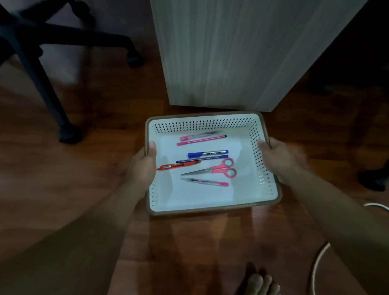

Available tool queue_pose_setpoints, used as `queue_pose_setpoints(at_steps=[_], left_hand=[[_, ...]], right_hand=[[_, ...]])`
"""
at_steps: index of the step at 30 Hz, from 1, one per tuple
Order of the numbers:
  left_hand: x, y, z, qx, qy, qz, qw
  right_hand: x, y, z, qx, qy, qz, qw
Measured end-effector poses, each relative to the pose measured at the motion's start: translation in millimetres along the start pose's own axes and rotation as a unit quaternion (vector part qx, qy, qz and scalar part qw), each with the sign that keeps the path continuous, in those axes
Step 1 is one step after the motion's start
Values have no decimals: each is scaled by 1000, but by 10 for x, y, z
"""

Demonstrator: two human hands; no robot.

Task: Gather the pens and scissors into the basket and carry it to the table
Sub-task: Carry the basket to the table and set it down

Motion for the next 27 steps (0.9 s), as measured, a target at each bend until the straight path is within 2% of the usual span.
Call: queue_pose_setpoints(at_steps=[6,13,18,22,27], left_hand=[[244,709,759,0,22,-23,999],[730,2289,2020,27,49,-8,998],[1229,3837,3208,29,29,-4,999],[1626,5061,4132,32,6,-8,999],[1973,6157,4751,19,-8,-29,999]], right_hand=[[468,713,-445,-31,-33,5,999],[1219,2238,-1622,-24,-56,-19,998],[1862,3711,-2692,-28,-29,-32,999],[2293,5005,-3545,-23,-4,3,1000],[2541,6202,-4160,-19,17,26,999]])
Point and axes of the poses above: each hand's wrist, its own y-axis away from the middle knuckle, its own x-axis out of the back of the hand, z = x × y, the point moved 2 cm from there along -y, towards the middle knuckle, and after that the axes turned 15 degrees about -z, right-handed, at the moved point
